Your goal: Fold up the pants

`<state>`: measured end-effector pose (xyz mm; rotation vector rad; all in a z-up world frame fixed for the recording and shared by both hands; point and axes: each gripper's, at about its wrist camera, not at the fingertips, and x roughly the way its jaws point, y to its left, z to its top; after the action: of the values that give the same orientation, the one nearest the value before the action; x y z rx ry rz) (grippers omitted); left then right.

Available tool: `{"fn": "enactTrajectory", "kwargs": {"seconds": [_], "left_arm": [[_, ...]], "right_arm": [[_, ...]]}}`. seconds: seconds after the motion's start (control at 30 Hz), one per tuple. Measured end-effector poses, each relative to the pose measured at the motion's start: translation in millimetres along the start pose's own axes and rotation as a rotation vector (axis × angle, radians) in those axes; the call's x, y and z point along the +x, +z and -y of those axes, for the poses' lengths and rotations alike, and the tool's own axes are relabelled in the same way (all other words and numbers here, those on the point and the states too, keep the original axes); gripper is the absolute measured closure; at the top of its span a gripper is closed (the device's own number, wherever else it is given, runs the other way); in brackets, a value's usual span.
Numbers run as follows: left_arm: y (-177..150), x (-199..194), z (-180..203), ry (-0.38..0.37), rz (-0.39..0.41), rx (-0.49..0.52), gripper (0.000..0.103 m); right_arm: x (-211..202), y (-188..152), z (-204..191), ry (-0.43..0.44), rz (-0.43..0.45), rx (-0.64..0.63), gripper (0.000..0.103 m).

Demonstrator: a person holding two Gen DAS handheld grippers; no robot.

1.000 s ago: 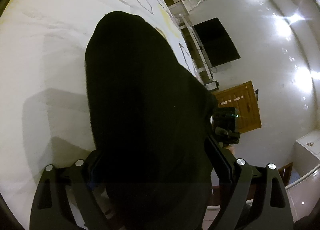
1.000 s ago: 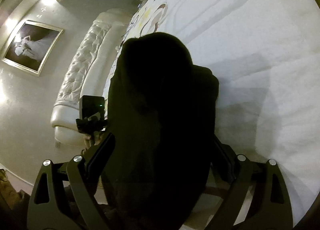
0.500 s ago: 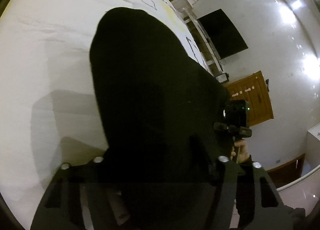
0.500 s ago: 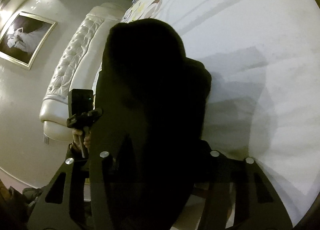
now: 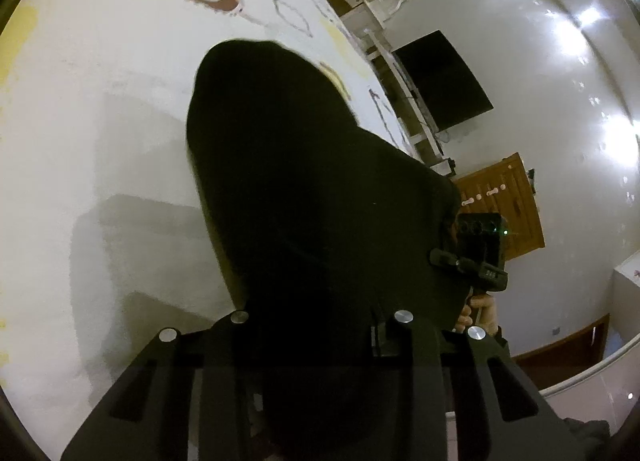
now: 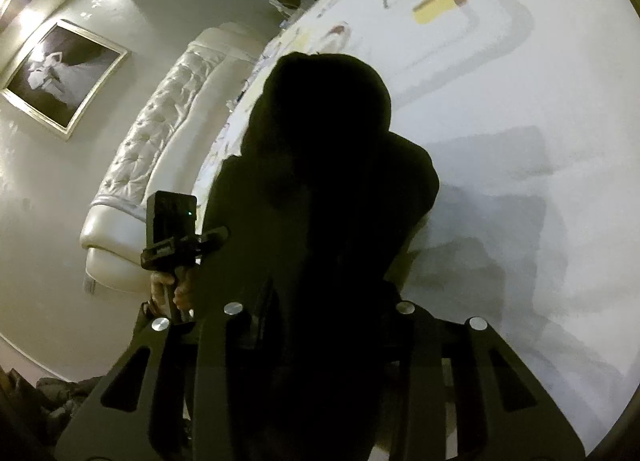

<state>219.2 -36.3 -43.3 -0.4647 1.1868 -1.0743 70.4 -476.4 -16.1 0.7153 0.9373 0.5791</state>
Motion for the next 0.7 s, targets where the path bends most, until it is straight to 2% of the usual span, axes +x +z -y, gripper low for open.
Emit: {"fn": "enactTrajectory", "kwargs": {"seconds": [0.2, 0.47, 0.7], "left_arm": [[6, -24, -2, 0.026, 0.055, -0.002, 0.071], [16, -72, -21, 0.096, 0.131, -0.027, 0.071], [27, -96, -38, 0.137, 0.164, -0.057, 0.071]], "right_arm": [[22, 13, -22, 0.039, 0.001, -0.033, 0.07], [83, 40, -44, 0.117, -0.032, -0.045, 0.07], [131, 61, -52, 0.147, -0.069, -0.039, 0.07]]}}
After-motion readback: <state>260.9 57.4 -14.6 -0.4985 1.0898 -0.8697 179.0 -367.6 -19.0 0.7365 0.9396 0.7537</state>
